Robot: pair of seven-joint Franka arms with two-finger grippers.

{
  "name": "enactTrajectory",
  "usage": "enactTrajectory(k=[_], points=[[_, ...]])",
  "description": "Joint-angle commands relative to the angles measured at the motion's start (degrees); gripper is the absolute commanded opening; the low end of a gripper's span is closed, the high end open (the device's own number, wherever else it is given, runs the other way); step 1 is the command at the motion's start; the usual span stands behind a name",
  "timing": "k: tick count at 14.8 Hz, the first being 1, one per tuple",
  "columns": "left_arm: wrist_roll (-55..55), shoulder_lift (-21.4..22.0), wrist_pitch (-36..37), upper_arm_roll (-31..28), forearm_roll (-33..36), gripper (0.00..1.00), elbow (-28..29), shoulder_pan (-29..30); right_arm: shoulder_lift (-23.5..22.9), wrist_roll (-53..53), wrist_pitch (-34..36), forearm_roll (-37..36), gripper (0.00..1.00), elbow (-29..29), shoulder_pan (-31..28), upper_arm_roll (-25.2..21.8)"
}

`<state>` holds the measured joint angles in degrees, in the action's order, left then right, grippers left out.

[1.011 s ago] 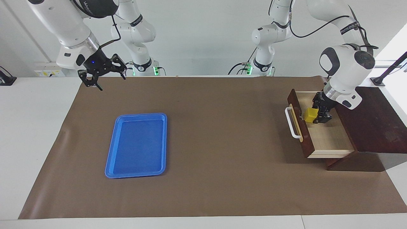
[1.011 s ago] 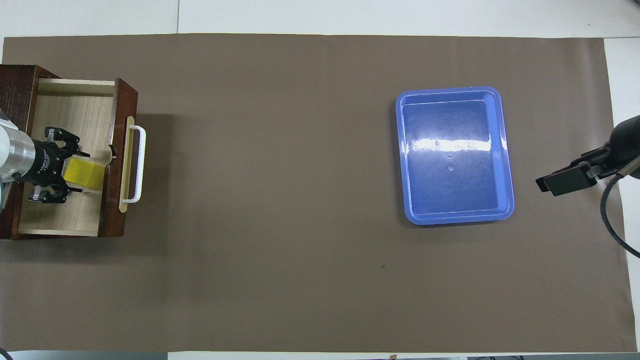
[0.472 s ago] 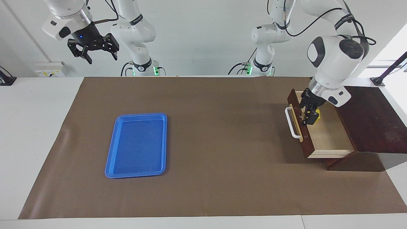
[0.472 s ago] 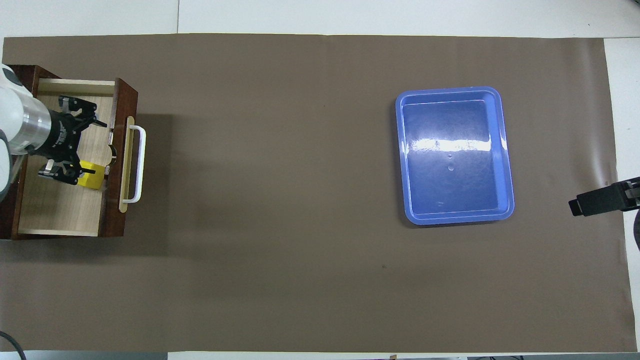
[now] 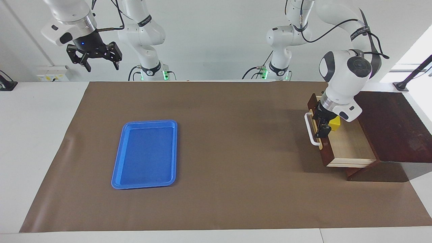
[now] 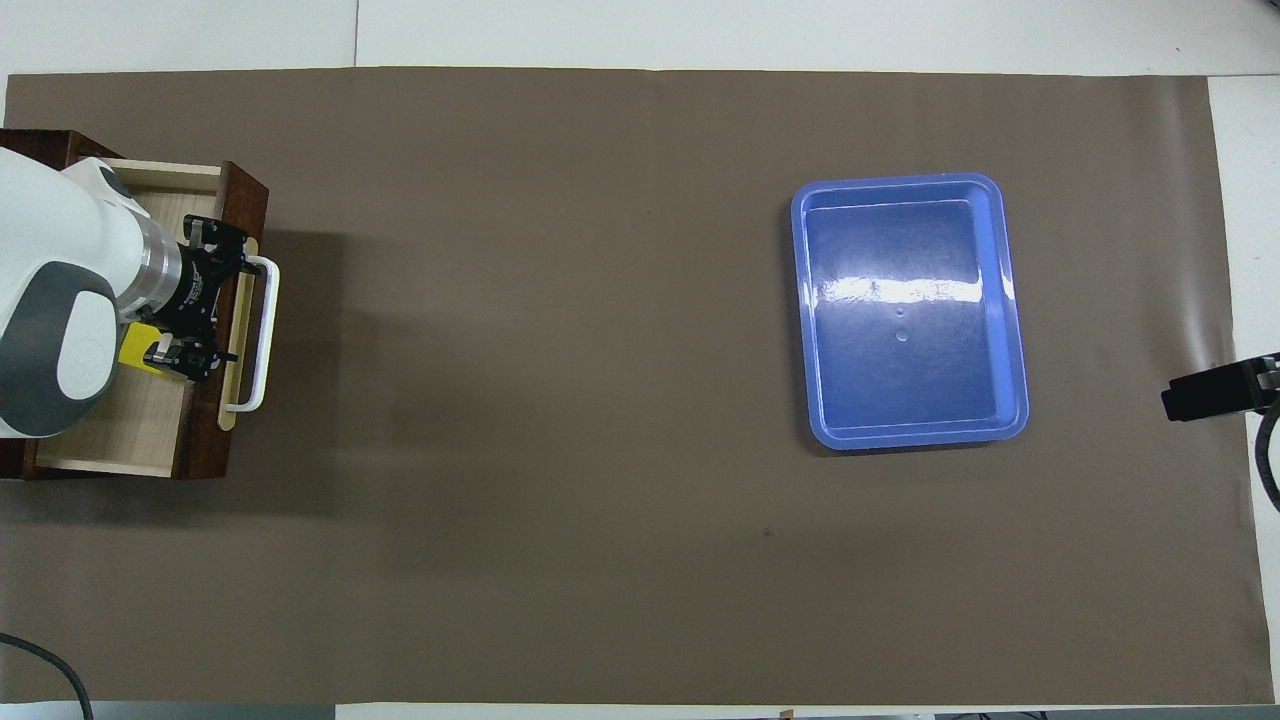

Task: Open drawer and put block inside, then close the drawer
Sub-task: 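Push the drawer shut with the left gripper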

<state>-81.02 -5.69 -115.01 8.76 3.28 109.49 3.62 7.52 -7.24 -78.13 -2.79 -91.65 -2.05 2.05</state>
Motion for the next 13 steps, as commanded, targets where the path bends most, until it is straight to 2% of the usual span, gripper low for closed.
enactTrajectory(k=[1,4,7,9,11,13], points=[[3.5,0.4,-1.1,-0.2,4.3,1.0,-0.2,3.6,0.7,-1.3,-0.3,-0.7,1.0,-1.0,-1.0,-0.2],[9.8,0.4,-1.3,-0.2,5.1,1.0,-0.2,8.2,0.6,-1.2,-0.4,-0.7,1.0,-1.0,-1.0,-1.0],[15.2,0.3,-4.5,-0.2,5.1,1.0,0.3,12.0,0.5,-1.0,-0.5,-0.1,1.0,-1.0,-1.0,-1.0],[16.6,0.2,-4.3,-0.2,5.1,1.0,-0.2,12.3,0.5,-0.7,-0.6,0.1,1.0,-1.0,-1.1,-0.9],[17.3,0.0,-0.9,-0.1,5.1,1.0,-4.3,11.5,0.5,-0.4,-0.5,0.2,1.0,-1.0,-1.1,-0.9],[21.5,0.6,7.1,0.4,4.5,1.0,-10.2,10.0,0.7,-0.1,-0.6,0.2,1.0,-1.0,-1.1,-0.9]])
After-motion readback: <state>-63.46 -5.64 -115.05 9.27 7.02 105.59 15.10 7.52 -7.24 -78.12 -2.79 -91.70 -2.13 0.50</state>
